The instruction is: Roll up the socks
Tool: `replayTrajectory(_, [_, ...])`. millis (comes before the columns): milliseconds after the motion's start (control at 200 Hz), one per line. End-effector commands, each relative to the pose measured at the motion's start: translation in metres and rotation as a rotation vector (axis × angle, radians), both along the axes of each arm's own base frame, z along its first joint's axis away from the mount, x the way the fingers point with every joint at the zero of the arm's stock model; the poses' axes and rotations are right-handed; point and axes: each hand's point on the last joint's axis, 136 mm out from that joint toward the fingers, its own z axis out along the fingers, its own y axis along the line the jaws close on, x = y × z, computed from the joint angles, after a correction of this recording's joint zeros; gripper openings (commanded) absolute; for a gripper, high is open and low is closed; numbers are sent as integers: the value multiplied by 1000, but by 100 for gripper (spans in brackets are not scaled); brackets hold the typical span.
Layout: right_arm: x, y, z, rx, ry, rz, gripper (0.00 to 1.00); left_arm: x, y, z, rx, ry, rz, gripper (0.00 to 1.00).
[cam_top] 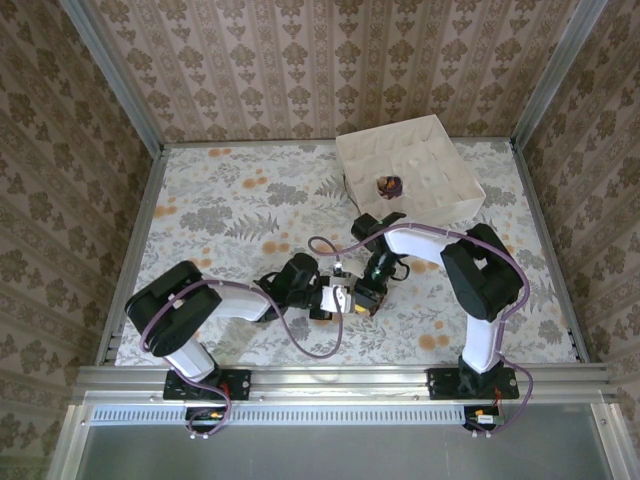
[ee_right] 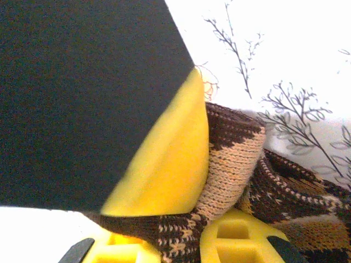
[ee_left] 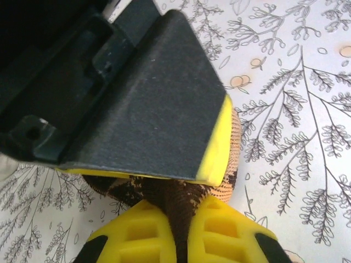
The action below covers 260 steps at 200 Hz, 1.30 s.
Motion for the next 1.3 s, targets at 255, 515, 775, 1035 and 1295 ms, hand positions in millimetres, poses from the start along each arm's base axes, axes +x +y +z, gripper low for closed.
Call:
replayTrajectory(255, [49, -8, 80, 195, -171, -464, 53, -16, 30, -31, 165, 52, 23, 0])
replayTrajectory(515, [37, -49, 31, -73, -100, -823, 38, -23, 40, -35, 207, 35, 41, 0])
replayTrajectory(775, [27, -33, -20, -249, -46, -774, 35, -36, 45, -32, 239, 20, 3, 0])
replayTrajectory(1035, [27, -35, -56, -473, -84, -638, 23, -58, 53, -15, 241, 15, -75, 0])
replayTrajectory(1295, [31, -10, -56, -412, -60, -558, 23, -67, 48, -7, 283, 112, -111, 0])
